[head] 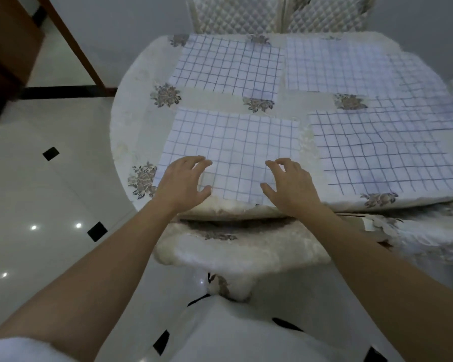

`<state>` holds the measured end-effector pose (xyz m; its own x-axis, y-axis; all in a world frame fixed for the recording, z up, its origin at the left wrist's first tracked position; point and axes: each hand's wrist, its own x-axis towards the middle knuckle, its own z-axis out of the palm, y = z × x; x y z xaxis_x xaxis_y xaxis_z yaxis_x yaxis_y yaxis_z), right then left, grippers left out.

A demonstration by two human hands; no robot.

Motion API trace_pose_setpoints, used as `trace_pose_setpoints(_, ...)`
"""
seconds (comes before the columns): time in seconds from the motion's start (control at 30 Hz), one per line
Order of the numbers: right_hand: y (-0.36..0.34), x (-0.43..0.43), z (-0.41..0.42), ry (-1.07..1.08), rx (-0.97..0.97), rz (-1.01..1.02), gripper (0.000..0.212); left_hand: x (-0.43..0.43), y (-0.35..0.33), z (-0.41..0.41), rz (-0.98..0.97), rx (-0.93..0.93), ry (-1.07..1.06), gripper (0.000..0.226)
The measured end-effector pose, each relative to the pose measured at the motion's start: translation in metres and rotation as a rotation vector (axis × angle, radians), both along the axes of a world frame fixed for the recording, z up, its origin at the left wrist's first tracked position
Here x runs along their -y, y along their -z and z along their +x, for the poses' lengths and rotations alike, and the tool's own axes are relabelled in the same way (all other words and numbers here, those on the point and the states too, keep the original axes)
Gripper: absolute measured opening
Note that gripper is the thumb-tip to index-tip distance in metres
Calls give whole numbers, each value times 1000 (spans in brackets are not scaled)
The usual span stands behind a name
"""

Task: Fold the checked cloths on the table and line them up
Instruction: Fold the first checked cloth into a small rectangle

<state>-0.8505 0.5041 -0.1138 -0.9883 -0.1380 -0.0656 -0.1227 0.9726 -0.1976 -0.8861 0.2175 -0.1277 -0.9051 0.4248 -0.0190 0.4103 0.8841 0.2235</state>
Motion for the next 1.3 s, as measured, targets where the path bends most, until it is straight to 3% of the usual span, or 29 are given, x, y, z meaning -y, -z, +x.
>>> trace_pose_setpoints(0.23, 56, 9, -20, -62, 114, 33, 60, 16, 52, -37, 1, 234, 204, 71)
trace_pose_setpoints(0.57, 113, 11, -28, -204, 275, 98, 80, 20, 108, -48, -28, 171, 278, 70)
trace_pose_setpoints(0.97, 130, 4, -22, -248, 63, 102, 58, 19, 125, -38, -98, -107, 317, 44)
trace_pose_setpoints(1.07, 130, 5, -20, -240, 40, 98, 53, 21, 124, -41, -82, -119, 330, 46)
trace_pose_setpoints(1.3, 125, 2, -19, -267, 103, 122, 64, 35, 120, -49, -64, -59, 267, 56)
